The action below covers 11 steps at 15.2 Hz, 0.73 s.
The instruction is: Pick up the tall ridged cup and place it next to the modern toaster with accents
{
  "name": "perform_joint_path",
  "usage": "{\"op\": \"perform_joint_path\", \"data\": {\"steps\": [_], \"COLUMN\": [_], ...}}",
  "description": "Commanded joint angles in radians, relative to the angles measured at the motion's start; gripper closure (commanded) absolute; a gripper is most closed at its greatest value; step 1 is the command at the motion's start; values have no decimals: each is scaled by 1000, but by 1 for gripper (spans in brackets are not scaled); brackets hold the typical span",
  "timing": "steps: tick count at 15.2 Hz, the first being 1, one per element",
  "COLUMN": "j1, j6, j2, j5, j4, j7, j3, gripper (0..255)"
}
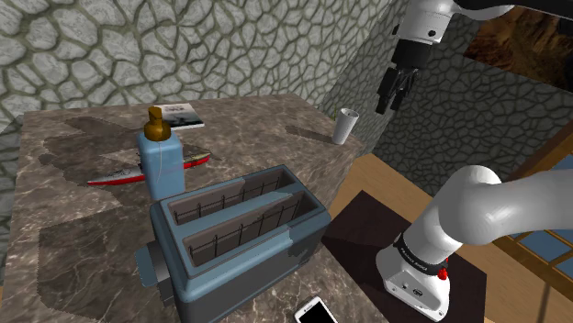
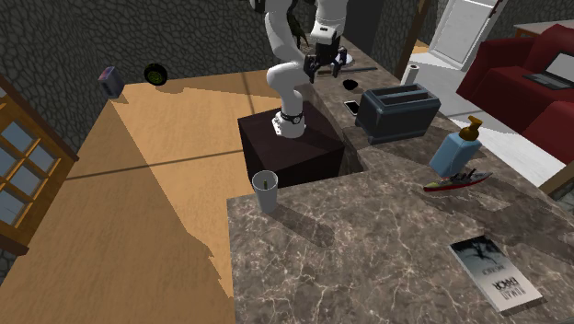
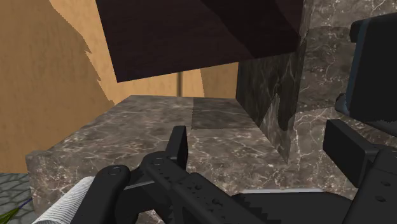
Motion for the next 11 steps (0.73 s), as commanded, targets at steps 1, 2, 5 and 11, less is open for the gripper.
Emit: {"op": "perform_joint_path", "data": {"steps": [1, 2, 5, 11], "j1": [0, -5, -20, -47], "j6": [0, 25, 100, 248], "j2": [0, 19, 81, 230], "j5": [0, -16, -59, -128], "j4": [0, -4, -7, 17], "j7": [0, -15, -60, -141], "j3": [0, -13, -53, -131], "gripper": [0, 0, 0, 0]}}
